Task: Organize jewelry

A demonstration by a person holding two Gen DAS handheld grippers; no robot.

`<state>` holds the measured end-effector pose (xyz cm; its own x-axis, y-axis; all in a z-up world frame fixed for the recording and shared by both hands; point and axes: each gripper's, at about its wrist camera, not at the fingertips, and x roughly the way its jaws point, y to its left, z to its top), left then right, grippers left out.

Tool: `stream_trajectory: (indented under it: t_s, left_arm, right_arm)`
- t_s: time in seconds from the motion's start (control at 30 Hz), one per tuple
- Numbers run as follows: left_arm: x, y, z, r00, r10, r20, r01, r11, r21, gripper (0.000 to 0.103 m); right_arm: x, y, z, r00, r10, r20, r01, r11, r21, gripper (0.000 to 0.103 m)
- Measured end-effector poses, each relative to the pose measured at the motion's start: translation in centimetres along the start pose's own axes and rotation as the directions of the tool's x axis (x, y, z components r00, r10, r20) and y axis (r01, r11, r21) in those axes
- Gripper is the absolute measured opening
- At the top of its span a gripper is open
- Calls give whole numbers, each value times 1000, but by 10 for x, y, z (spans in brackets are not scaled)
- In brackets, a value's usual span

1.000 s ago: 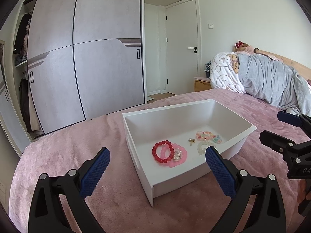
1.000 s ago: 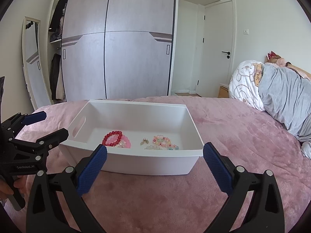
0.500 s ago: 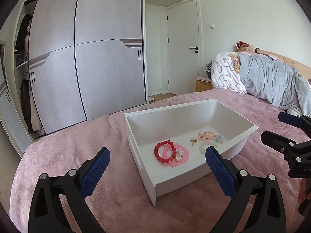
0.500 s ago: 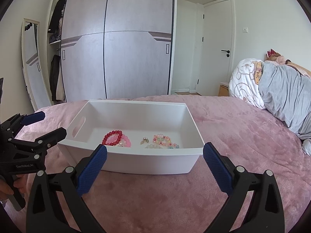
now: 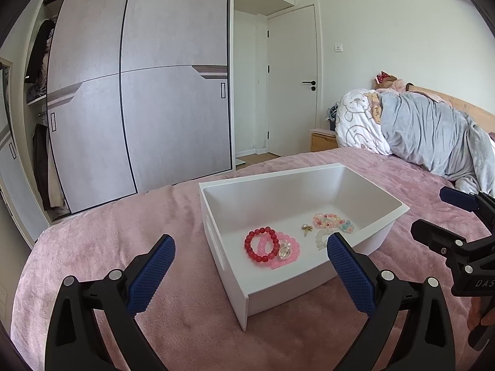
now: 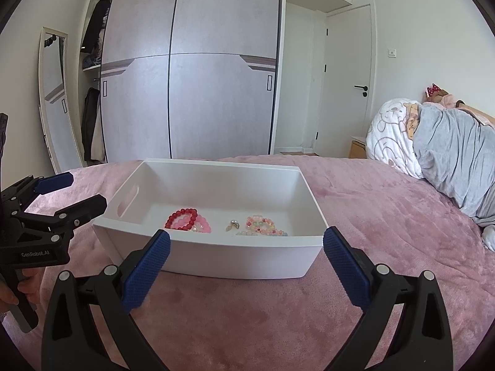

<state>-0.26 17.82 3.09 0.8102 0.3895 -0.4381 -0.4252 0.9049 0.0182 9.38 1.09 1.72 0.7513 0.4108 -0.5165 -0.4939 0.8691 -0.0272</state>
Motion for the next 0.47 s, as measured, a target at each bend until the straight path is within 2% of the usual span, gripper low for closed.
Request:
stream_trajectory:
  t_s: [0.47]
  left_arm:
    - [2, -1, -1, 1000, -6, -8, 6, 1000, 5, 99]
  right_arm:
    - [-1, 0, 2, 1000, -1, 0, 1, 1000, 0, 98]
